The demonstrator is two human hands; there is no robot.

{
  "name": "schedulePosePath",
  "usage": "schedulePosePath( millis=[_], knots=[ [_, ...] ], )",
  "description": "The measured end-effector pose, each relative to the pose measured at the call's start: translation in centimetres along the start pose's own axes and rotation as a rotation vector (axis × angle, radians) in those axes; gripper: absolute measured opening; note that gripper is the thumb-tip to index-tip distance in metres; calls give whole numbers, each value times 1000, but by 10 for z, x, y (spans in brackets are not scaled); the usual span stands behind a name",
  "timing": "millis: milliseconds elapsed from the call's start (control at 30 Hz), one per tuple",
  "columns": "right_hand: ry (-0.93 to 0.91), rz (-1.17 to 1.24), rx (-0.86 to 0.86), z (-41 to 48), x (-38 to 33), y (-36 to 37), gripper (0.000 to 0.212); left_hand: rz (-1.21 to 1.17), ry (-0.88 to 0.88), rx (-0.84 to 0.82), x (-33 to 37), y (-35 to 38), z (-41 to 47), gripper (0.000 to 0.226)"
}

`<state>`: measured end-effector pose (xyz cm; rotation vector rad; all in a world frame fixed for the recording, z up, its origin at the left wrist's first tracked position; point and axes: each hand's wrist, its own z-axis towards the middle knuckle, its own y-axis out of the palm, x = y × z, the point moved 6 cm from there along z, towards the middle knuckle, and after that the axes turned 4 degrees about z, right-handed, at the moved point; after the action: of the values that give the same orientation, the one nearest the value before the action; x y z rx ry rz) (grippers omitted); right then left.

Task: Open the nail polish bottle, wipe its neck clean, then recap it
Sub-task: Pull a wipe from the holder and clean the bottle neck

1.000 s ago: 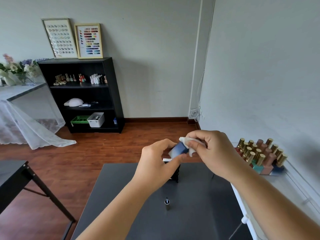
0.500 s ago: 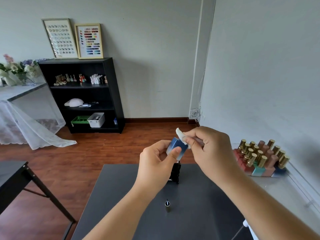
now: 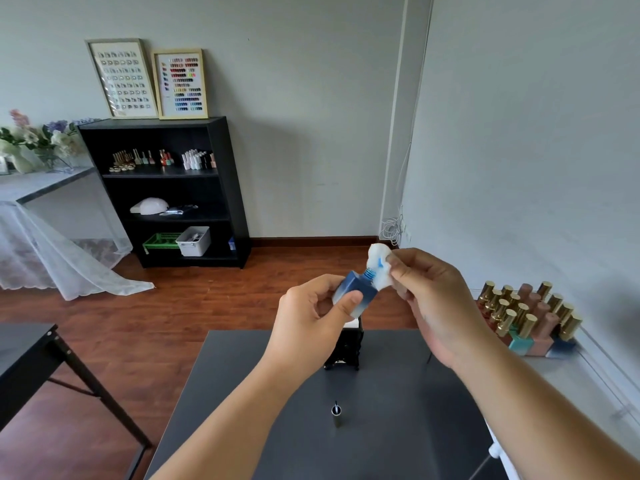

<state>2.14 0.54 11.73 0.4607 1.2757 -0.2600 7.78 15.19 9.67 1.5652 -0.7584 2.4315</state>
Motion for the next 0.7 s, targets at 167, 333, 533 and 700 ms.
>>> schedulePosePath(
  millis=[167, 333, 533, 700],
  knots=[
    [-14, 23, 19, 0, 4, -3, 19, -51, -3, -13, -1, 0, -2, 13],
    [-42, -73, -45, 1, 8, 0, 21, -10, -39, -33, -4, 3, -1, 13],
    [-33, -43, -60, 3, 11, -10, 9, 11, -60, -9, -6, 2, 1, 10],
    [-131, -118, 79, 6, 4, -23, 20, -50, -48, -12, -3, 2, 1, 13]
  ],
)
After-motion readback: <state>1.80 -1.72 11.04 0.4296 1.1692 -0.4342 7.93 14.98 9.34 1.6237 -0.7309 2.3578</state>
